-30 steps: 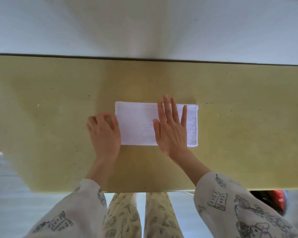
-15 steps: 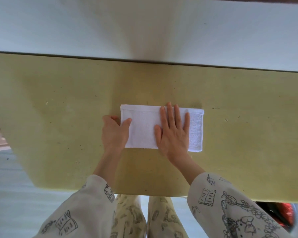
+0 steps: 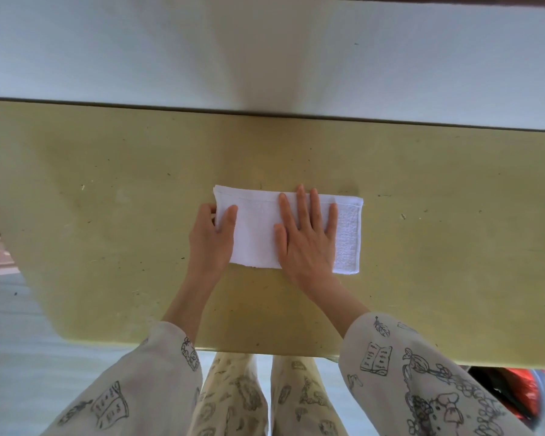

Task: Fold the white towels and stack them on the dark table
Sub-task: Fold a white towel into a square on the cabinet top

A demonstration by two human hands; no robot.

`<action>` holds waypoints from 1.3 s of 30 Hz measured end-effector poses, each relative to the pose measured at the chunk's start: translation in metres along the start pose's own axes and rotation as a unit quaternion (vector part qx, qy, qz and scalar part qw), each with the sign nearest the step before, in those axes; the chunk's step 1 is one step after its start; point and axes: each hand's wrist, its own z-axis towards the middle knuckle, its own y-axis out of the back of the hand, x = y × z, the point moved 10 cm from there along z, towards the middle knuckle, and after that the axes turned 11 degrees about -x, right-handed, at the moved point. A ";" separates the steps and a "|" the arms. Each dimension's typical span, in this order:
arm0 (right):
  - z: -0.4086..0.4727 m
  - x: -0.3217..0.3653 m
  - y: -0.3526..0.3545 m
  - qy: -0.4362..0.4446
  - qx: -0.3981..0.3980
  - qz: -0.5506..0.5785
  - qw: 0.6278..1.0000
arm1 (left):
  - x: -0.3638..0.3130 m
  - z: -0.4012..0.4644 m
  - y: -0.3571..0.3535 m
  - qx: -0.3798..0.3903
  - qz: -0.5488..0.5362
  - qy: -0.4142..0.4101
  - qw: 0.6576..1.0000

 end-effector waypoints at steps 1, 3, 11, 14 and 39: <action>0.002 0.000 0.001 -0.007 -0.002 0.006 1.000 | -0.005 -0.002 0.002 -0.008 -0.005 -0.021 1.000; 0.006 -0.001 0.003 -0.014 -0.008 0.010 1.000 | -0.012 -0.006 0.007 -0.028 -0.012 -0.052 0.998; 0.008 0.000 -0.006 -0.021 0.029 0.007 0.999 | -0.059 -0.032 -0.004 -0.020 0.023 -0.162 0.986; 0.011 -0.002 0.010 -0.013 0.004 0.091 0.996 | -0.075 -0.041 -0.014 -0.008 0.020 -0.187 0.982; -0.032 -0.141 0.026 -0.435 0.092 0.470 0.762 | -0.079 -0.110 -0.152 0.124 0.197 -0.329 0.915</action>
